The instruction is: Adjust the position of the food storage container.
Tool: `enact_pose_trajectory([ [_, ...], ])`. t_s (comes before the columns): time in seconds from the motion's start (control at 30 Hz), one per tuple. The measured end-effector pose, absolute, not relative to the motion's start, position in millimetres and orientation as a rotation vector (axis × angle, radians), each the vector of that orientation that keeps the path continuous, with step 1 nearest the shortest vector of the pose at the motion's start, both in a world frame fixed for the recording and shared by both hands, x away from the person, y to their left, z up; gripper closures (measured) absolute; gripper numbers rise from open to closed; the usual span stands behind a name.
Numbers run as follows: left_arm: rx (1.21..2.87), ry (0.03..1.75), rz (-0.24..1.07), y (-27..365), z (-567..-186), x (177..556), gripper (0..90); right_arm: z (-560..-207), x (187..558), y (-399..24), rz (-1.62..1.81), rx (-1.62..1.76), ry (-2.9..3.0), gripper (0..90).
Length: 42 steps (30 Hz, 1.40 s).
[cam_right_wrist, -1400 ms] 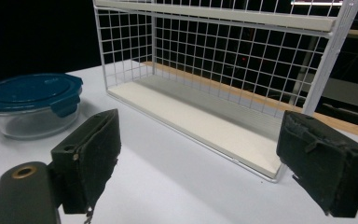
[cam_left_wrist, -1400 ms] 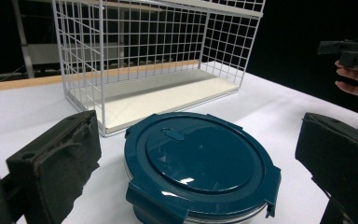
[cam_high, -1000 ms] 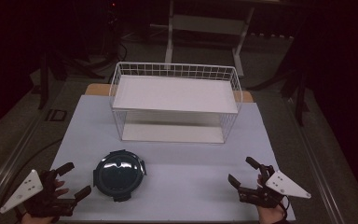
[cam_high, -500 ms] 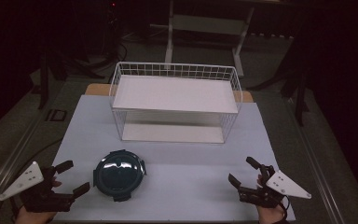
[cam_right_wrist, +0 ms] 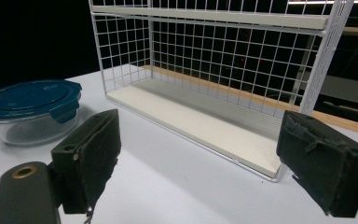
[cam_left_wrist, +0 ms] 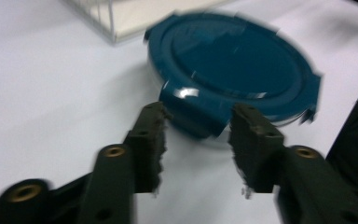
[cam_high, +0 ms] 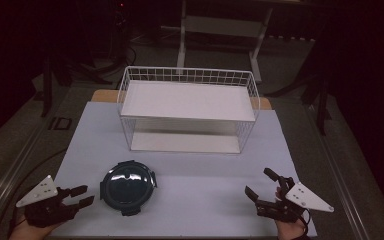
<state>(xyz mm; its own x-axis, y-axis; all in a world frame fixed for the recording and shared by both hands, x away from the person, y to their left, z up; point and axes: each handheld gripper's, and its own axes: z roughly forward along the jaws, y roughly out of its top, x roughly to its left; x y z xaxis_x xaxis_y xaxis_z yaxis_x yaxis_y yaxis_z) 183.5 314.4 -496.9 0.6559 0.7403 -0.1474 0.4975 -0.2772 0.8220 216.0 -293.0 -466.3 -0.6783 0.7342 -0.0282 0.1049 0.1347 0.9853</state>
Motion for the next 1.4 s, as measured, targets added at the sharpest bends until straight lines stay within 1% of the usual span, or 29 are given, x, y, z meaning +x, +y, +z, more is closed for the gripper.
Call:
enact_pose_trajectory([
  [0.03, 1.948, 0.991, 0.315, 314.7, -499.5, 185.4, 62.4, -466.3, 216.1, -293.1, 1.574, 0.801, 1.901, 13.6],
  [0.1, 1.961, 1.001, 0.306, 314.4, -501.6, 186.9, 69.6, -466.2, 216.0, -292.9, 1.558, 0.799, 1.901, 13.6],
  [0.13, 1.961, 1.001, 0.306, 314.4, -501.6, 186.9, 69.6, -466.2, 216.1, -293.1, 1.552, 0.797, 1.897, 13.6],
  [0.17, 1.998, 1.024, 0.301, 312.3, -505.8, 190.0, 69.6, -466.2, 216.1, -293.1, 1.552, 0.797, 1.897, 13.6],
  [0.23, 2.039, 1.025, 0.308, 309.4, -508.3, 193.0, 85.9, -467.4, 217.6, -295.1, 1.558, 0.823, 1.901, 13.6],
  [0.27, 2.039, 1.025, 0.308, 309.4, -508.3, 193.0, 89.0, -467.5, 217.8, -295.2, 1.558, 0.824, 1.902, 13.6],
  [0.5, 2.081, 1.011, 0.315, 299.0, -504.4, 201.0, 89.7, -468.4, 218.2, -292.8, 1.557, 0.814, 1.920, 13.6],
  [0.77, 2.072, 0.994, 0.300, 294.3, -501.3, 205.6, 89.8, -469.1, 218.4, -291.7, 1.561, 0.813, 1.931, 13.6],
  [1.0, 2.097, 0.986, 0.287, 288.7, -499.0, 209.3, 89.8, -469.8, 218.8, -290.0, 1.559, 0.812, 1.939, 13.6],
  [1.13, 2.098, 0.975, 0.272, 282.4, -499.1, 212.7, 89.8, -469.9, 218.9, -289.8, 1.560, 0.812, 1.938, 13.6],
  [1.27, 2.117, 0.946, 0.269, 268.0, -498.2, 220.4, 89.8, -469.7, 218.6, -290.1, 1.565, 0.812, 1.937, 13.6],
  [1.33, 2.117, 0.946, 0.269, 268.0, -498.2, 220.4, 89.8, -469.7, 218.6, -290.1, 1.565, 0.812, 1.938, 13.6],
  [1.4, 2.120, 0.933, 0.262, 260.1, -498.3, 227.4, 89.8, -470.1, 218.9, -289.8, 1.566, 0.814, 1.944, 13.6],
])
